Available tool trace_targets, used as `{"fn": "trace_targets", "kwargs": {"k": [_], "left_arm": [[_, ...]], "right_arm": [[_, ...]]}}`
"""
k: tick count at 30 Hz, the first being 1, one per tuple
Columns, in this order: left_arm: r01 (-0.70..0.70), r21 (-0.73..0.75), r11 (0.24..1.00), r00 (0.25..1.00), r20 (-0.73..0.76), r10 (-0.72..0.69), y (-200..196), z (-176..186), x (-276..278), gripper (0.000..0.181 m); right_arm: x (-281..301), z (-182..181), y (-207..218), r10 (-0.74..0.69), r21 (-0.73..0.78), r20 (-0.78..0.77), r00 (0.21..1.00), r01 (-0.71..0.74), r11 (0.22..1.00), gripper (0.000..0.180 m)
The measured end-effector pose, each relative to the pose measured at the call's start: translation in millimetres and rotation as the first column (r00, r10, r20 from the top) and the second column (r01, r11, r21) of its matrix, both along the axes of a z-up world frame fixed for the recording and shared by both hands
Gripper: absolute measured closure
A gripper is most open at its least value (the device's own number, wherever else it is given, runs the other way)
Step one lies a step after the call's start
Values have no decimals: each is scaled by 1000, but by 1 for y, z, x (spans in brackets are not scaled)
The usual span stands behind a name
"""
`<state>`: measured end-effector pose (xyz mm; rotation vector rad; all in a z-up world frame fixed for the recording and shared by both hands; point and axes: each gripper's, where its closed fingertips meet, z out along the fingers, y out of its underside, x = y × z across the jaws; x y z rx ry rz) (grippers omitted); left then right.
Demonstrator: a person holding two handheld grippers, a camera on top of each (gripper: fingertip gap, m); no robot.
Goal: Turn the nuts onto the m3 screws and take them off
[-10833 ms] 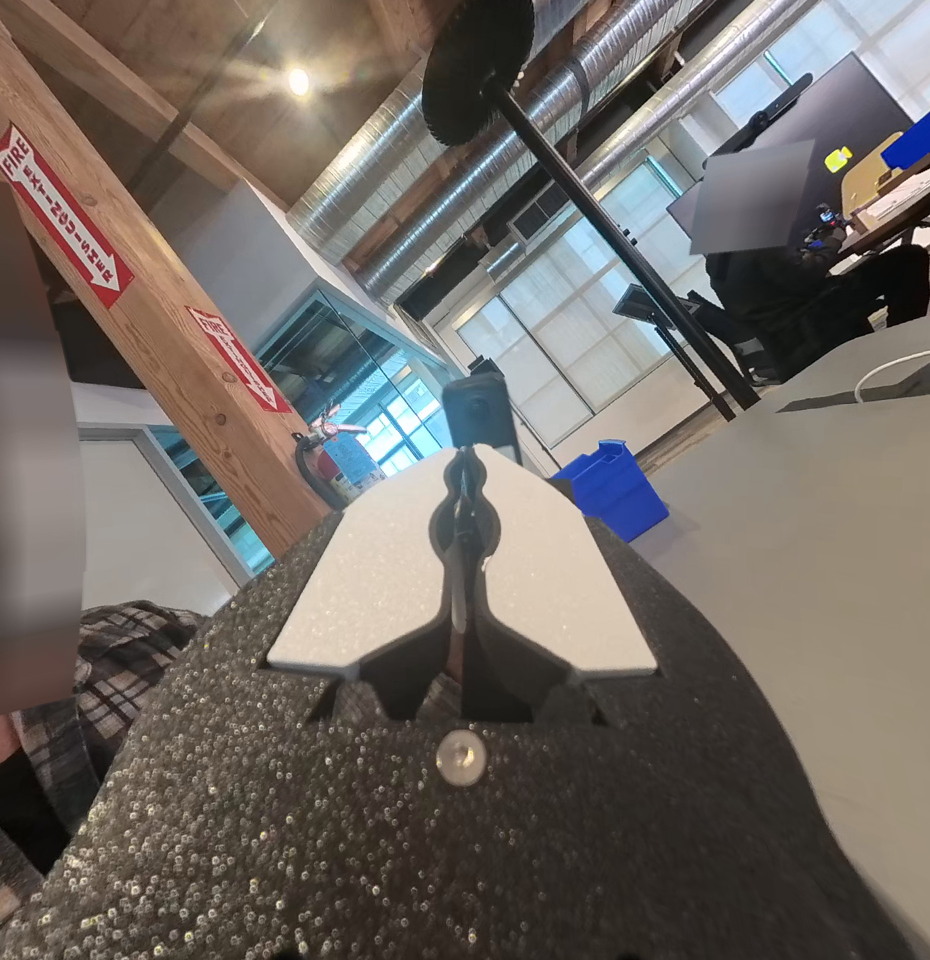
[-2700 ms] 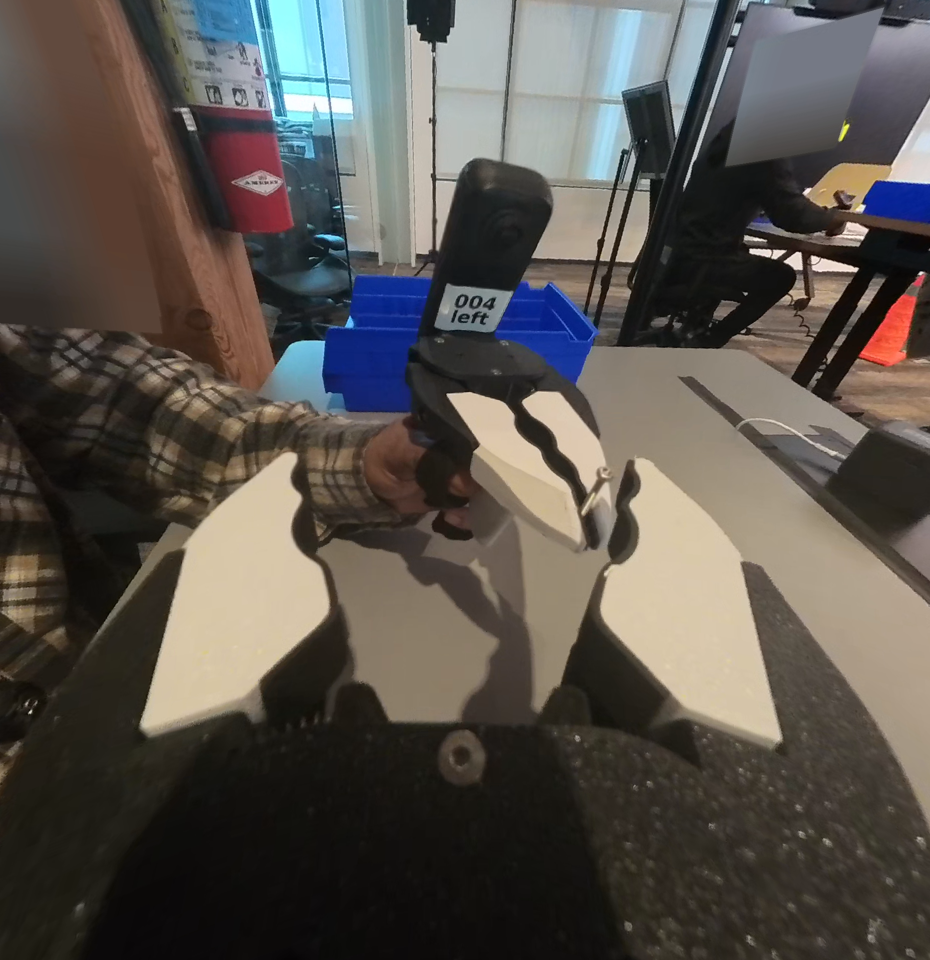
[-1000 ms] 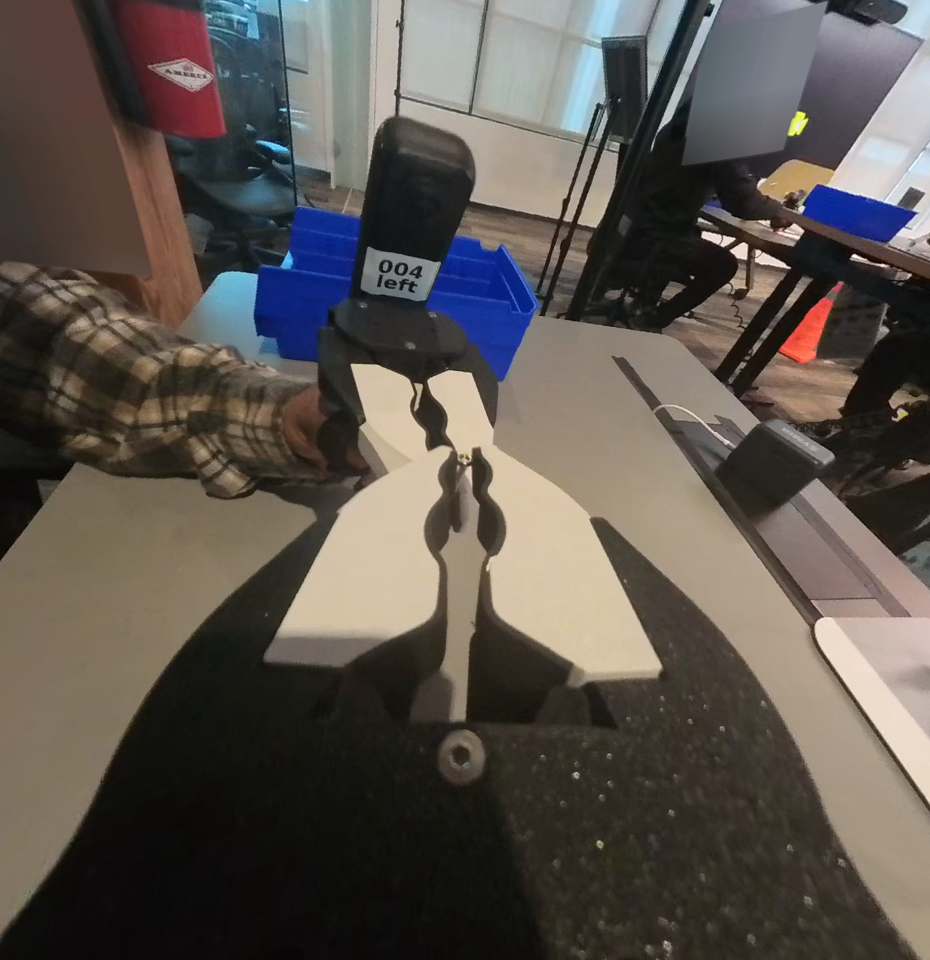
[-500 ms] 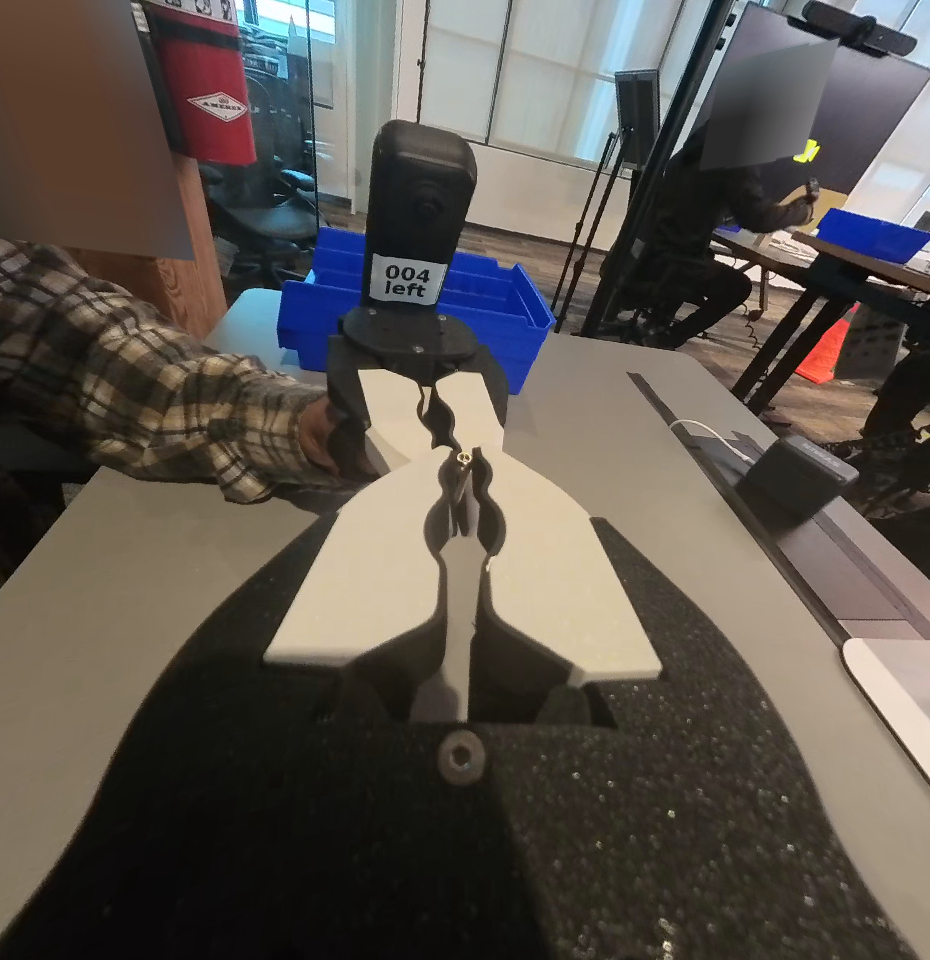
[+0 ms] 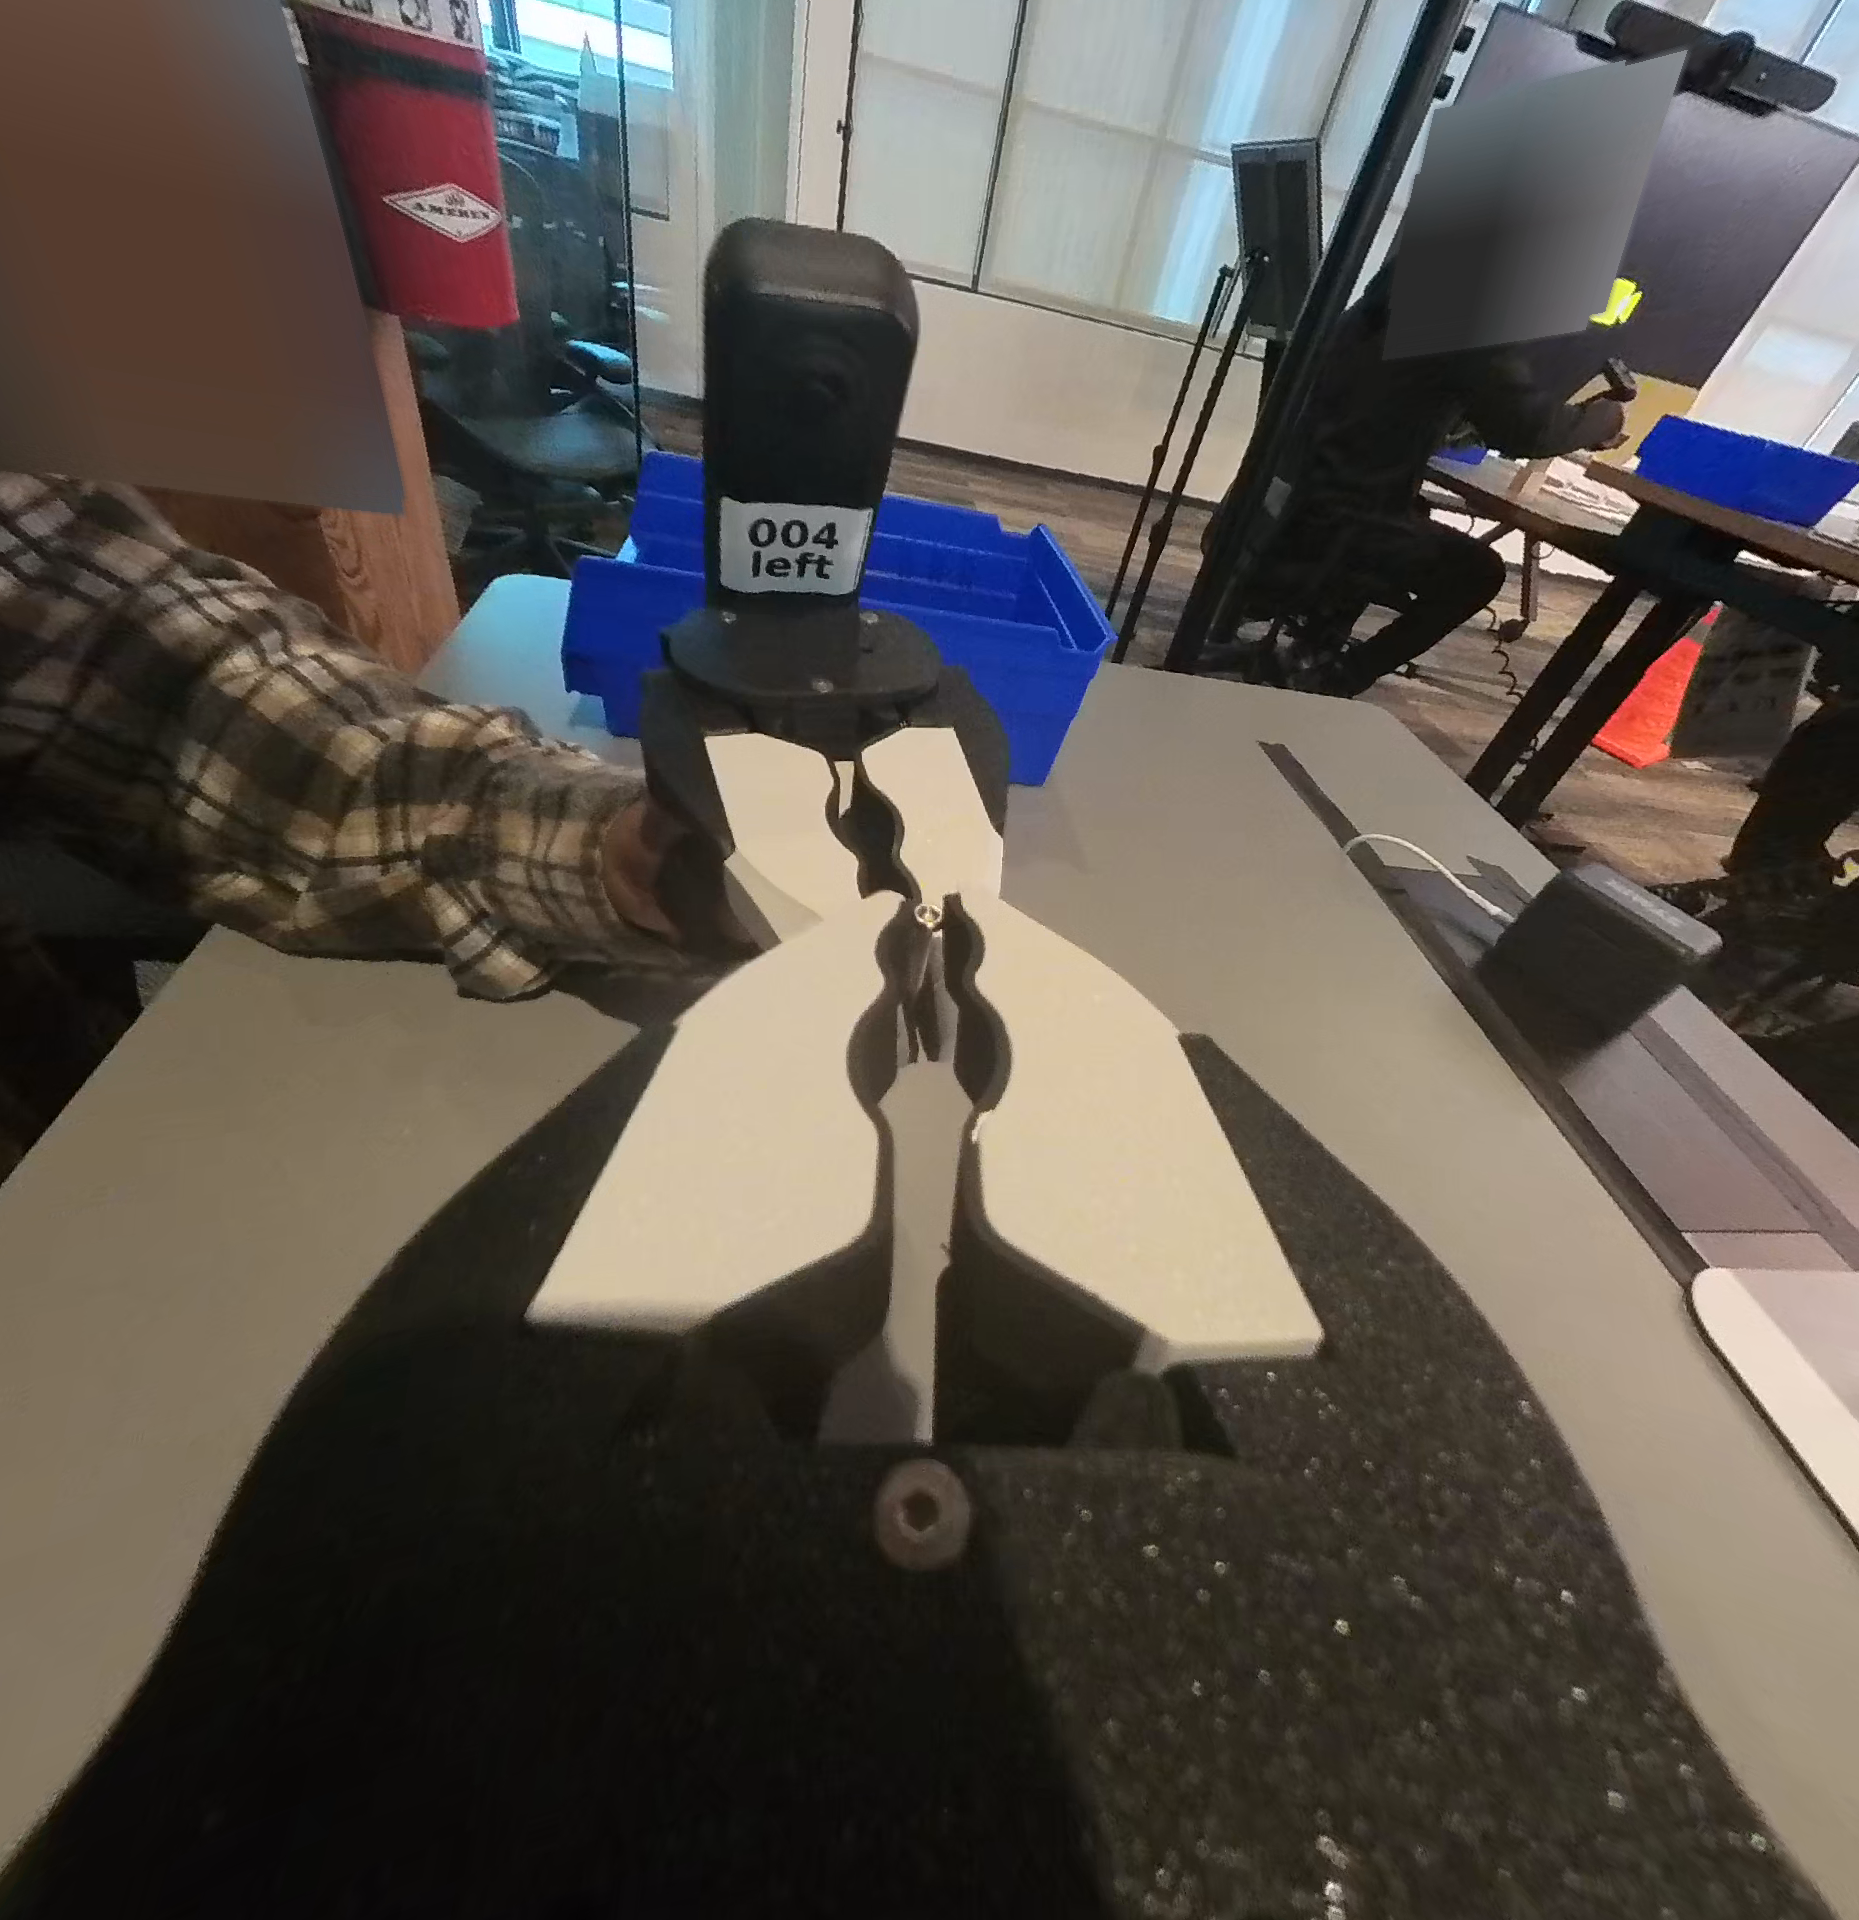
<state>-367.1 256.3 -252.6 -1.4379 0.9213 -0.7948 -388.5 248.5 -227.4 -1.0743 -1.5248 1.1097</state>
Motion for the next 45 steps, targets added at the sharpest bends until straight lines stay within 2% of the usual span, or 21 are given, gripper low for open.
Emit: {"fn": "trace_targets", "kwargs": {"k": [9, 15, 17, 22, 25, 28, 45], "left_arm": [[-1, -31, 1000, 1000, 9, 2, 3, -2, -1, 179], [-2, -35, 999, 1000, 13, 3, 3, -1, -2, 179], [-4, -35, 999, 1000, 12, 4, 3, -1, -3, 179], [-6, -65, 998, 999, 34, 8, 6, -2, -5, 179], [-3, -83, 997, 999, 45, 7, 7, -3, -5, 179], [2, -90, 996, 999, 47, 2, 6, -3, -4, 179], [-3, -119, 993, 997, 71, 11, 10, -2, -6, 179]], "right_arm": [[0, -4, 4, -22, -35, -21, 1000, 21, 999, 174], [0, -4, 7, -32, -54, -23, 999, 31, 998, 164], [0, -3, 7, -40, -61, -28, 999, 39, 997, 153], [3, 6, -2, -56, -167, -132, 990, 33, 985, 104], [-1, 2, -13, -36, -161, -137, 990, 14, 987, 94], [-9, -2, -21, -21, -160, -128, 992, 0, 987, 89], [-8, -1, -24, -46, -126, -135, 990, 29, 992, 90]]}}
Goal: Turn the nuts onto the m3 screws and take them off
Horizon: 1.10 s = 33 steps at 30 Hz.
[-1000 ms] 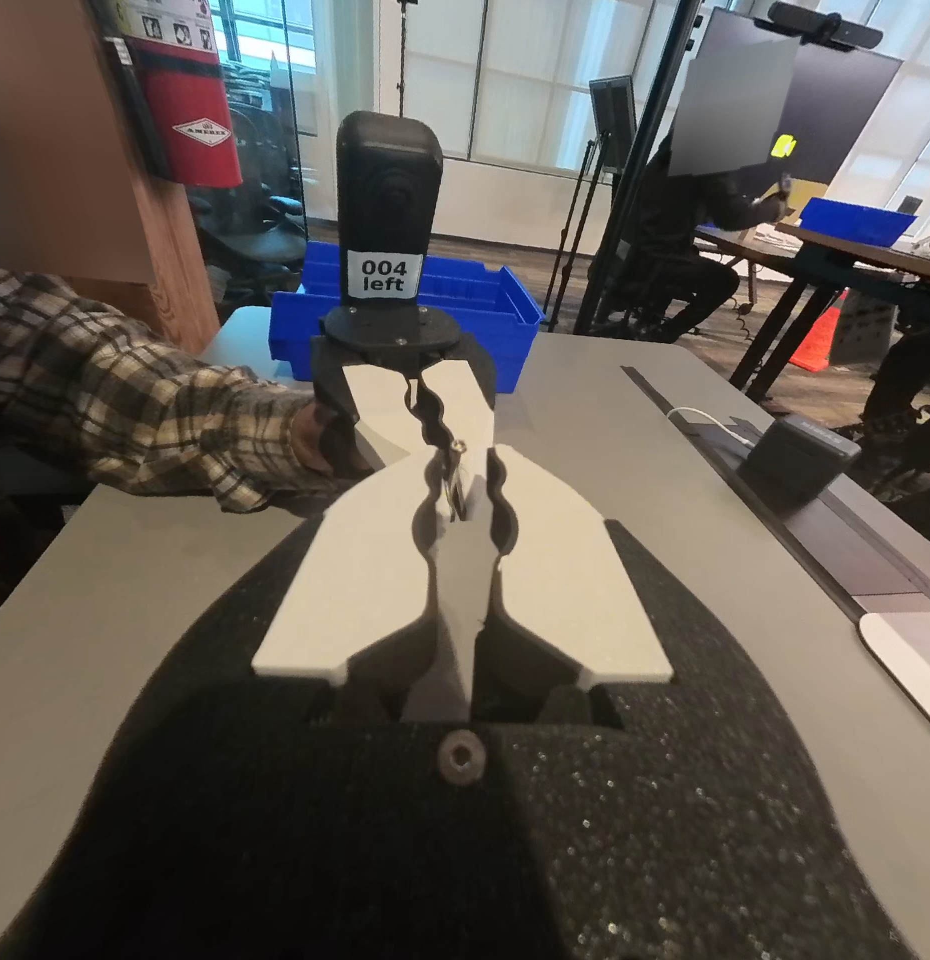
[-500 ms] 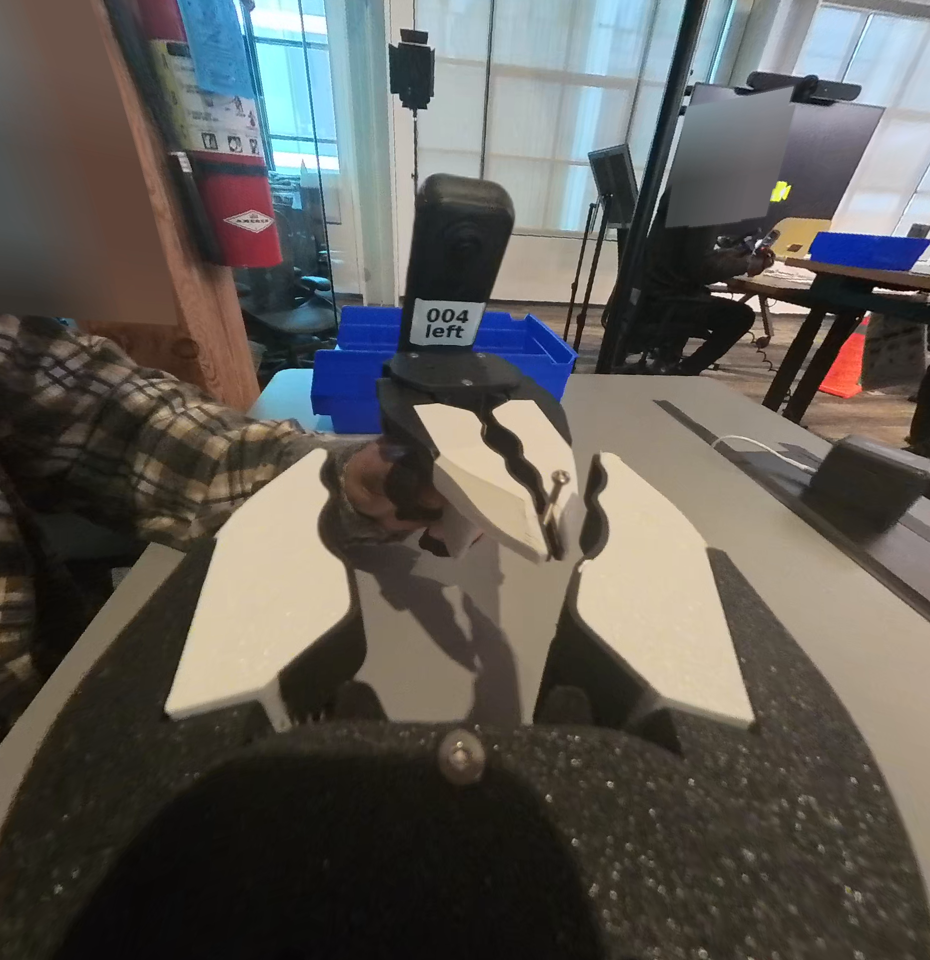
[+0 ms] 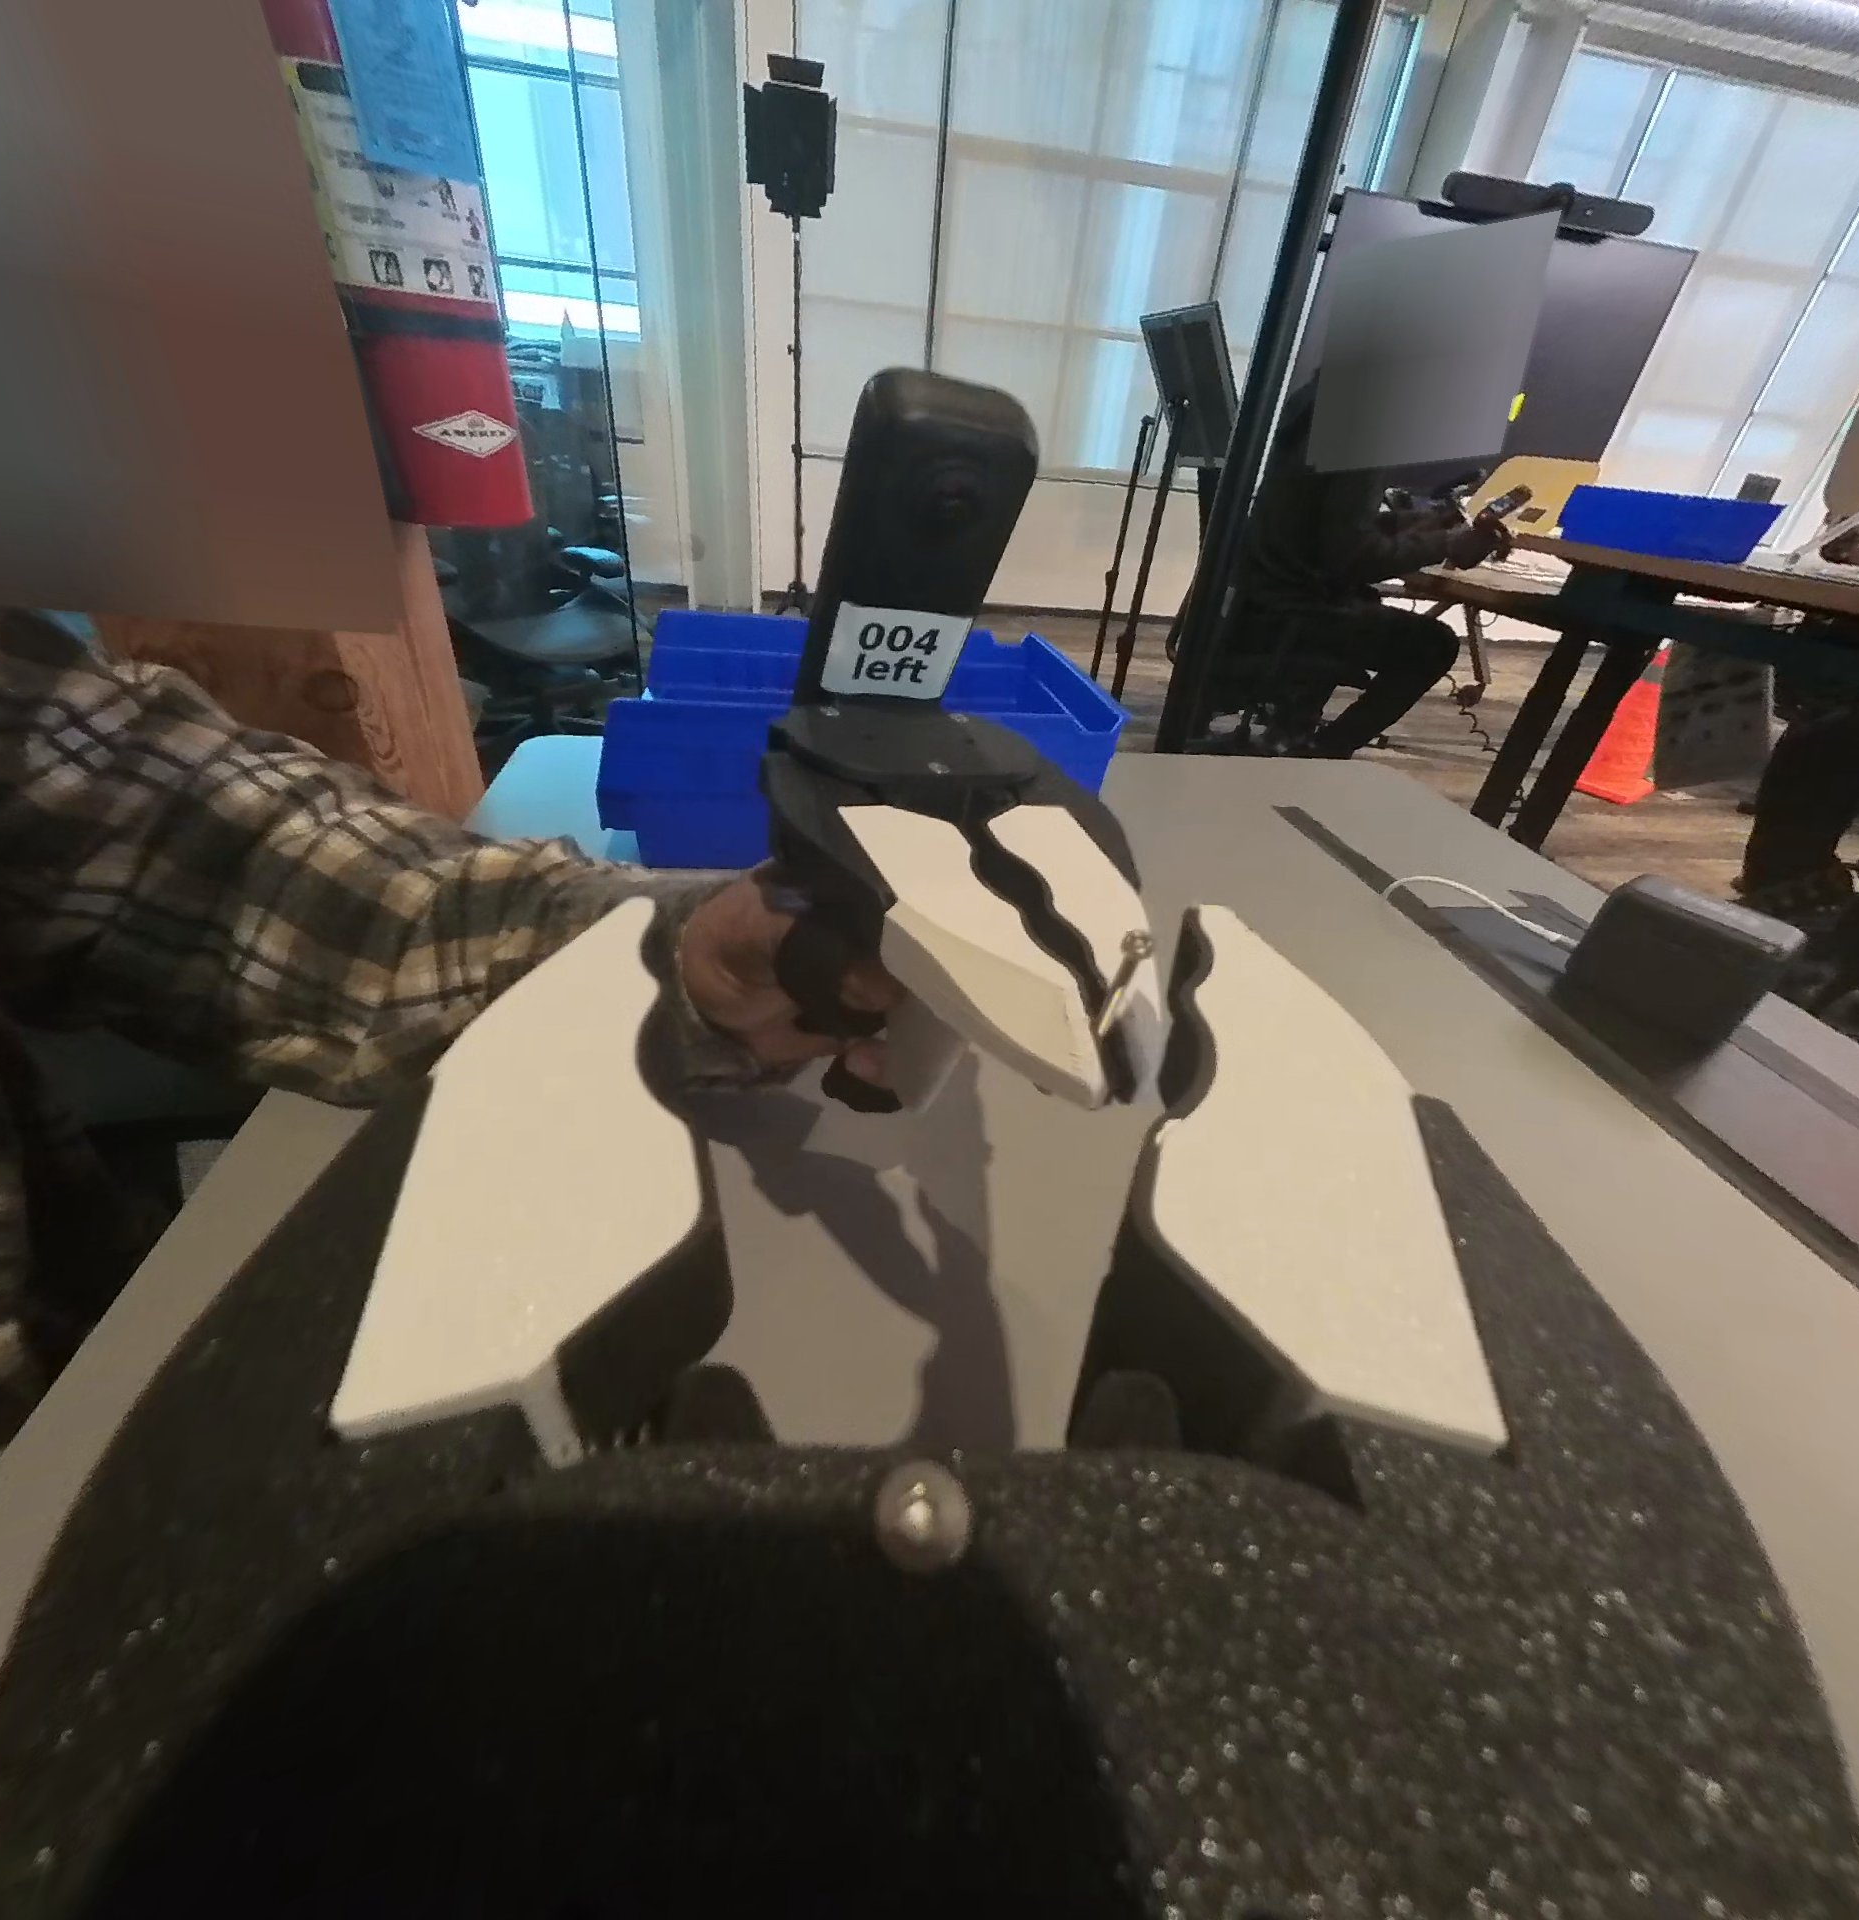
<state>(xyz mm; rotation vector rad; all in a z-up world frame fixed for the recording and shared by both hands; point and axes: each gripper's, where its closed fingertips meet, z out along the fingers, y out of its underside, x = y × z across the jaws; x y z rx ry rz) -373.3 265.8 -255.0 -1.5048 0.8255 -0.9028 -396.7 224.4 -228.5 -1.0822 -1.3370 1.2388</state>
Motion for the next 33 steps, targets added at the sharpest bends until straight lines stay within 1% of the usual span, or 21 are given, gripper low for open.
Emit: {"fn": "trace_targets", "kwargs": {"k": [4, 8, 18, 22, 24, 26, 27, 30, 33], "left_arm": [[3, 0, 1000, 1000, 0, -3, 0, 0, 0, 179], [2, -1, 1000, 1000, 1, -2, 0, 0, 0, 179], [-2, 7, 1000, 1000, 4, 2, 0, 2, -1, 179], [-3, 10, 1000, 1000, -1, 3, 0, 2, 0, 179], [-5, 18, 1000, 1000, -3, 5, 0, 2, 0, 179], [-9, 27, 1000, 1000, -7, 10, 0, 3, 0, 179], [-11, 30, 1000, 1000, -8, 11, 0, 3, 0, 179], [-11, 32, 999, 1000, -8, 12, 0, 3, 1, 179], [-4, 35, 999, 1000, -9, 5, -2, 3, 2, 179]], "right_arm": [[-2, 0, -3, 18, 4, 13, 1000, -19, 1000, 91], [0, -4, -3, 7, 17, 33, 999, -8, 1000, 90], [0, -3, -3, 1, 21, 29, 1000, -2, 1000, 91], [5, 5, 9, -58, 44, -1, 998, 58, 997, 92], [8, 15, 20, -102, 26, -33, 994, 103, 994, 99], [11, 22, 27, -120, -20, -57, 991, 119, 993, 113], [12, 22, 29, -122, -44, -63, 991, 119, 992, 124], [11, 16, 32, -124, -113, -58, 991, 116, 987, 139], [7, 12, 33, -93, -179, -62, 994, 81, 981, 151]]}}
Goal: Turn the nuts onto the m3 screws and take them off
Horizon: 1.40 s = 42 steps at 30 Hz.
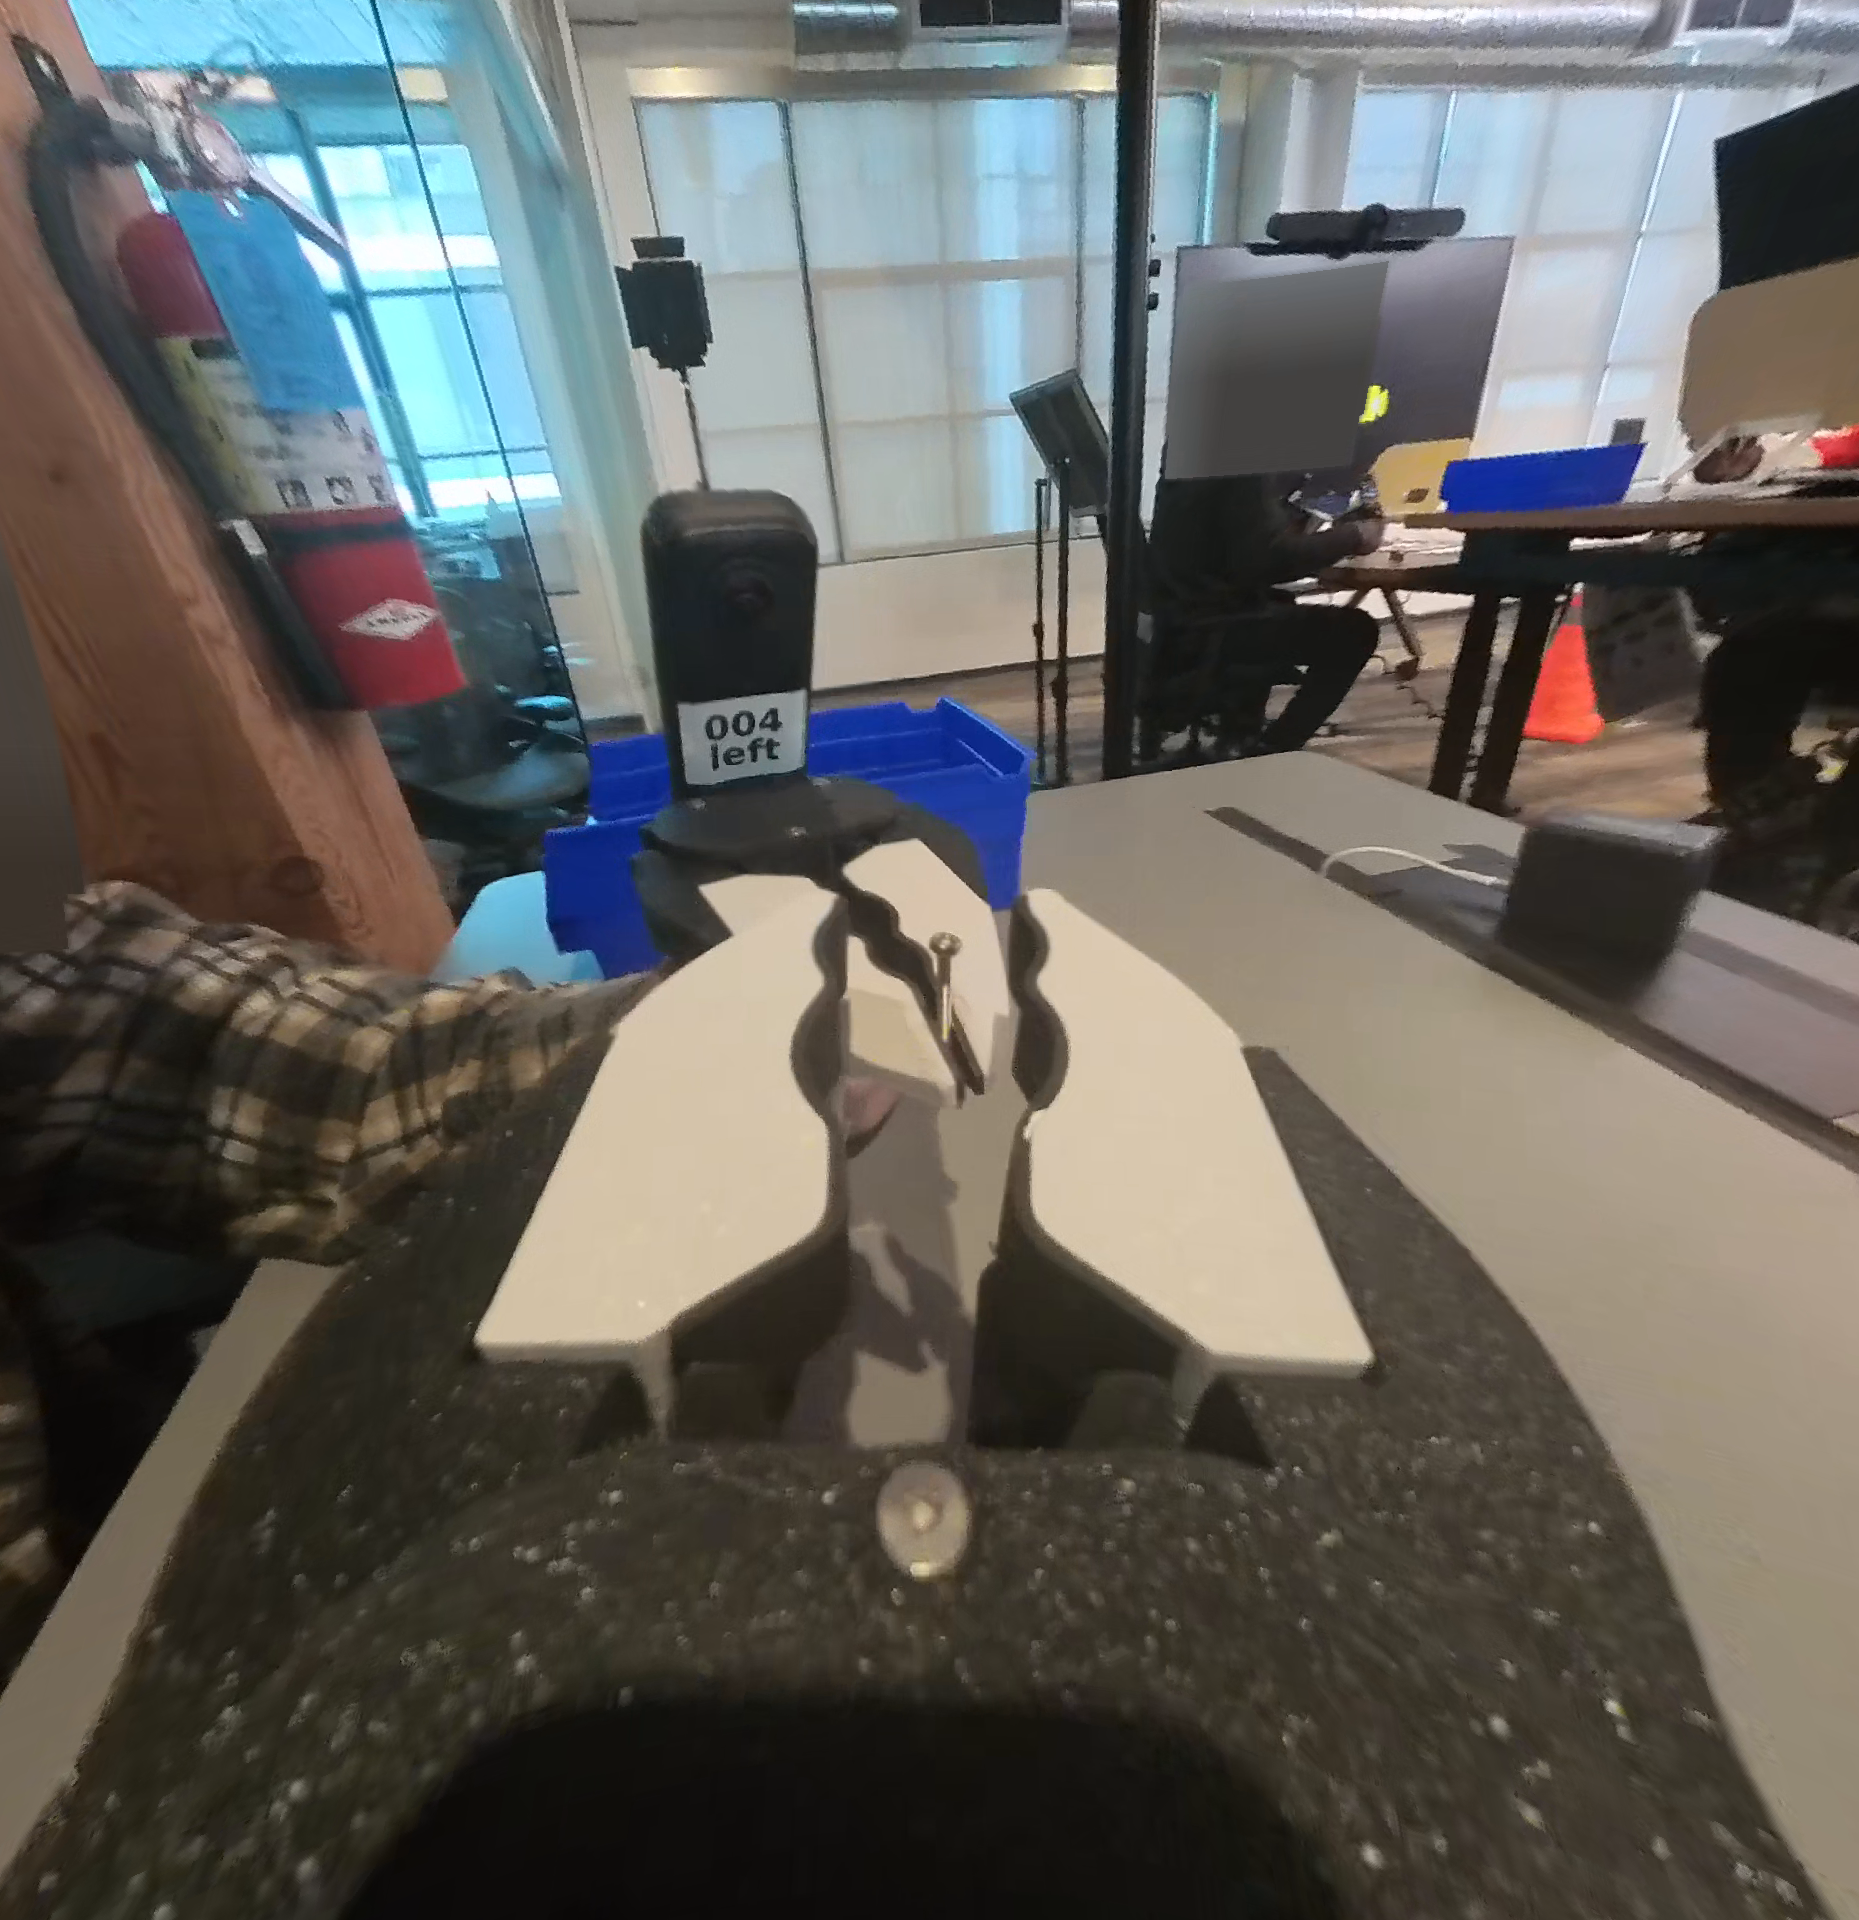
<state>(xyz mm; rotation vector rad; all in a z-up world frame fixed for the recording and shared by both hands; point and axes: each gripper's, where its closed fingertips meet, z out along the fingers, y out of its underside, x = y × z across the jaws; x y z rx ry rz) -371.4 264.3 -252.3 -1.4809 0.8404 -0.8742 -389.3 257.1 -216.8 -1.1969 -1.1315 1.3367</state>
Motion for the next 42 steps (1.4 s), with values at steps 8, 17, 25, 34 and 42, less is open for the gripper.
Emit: {"fn": "trace_targets", "kwargs": {"k": [8, 17, 25, 34, 42], "left_arm": [[6, 6, 1000, 1000, -1, -6, -1, 0, 1, 179], [6, 7, 1000, 1000, -1, -6, -2, 0, 1, 179], [5, 11, 1000, 1000, 0, -5, -2, 1, 0, 179], [4, 20, 1000, 1000, -5, -4, -3, 2, 1, 179], [-54, 21, 998, 998, -21, 55, 3, -1, -2, 179]], "right_arm": [[-7, -3, -1, 54, -15, 12, 998, -53, 998, 173], [-6, -5, 2, -10, 46, 30, 1000, 9, 999, 163], [-6, -6, -4, 6, 86, 45, 999, -10, 996, 163], [-6, -8, -1, 15, 28, 21, 1000, -15, 999, 174], [-8, -10, 6, -176, 58, -45, 983, 178, 982, 175]]}}
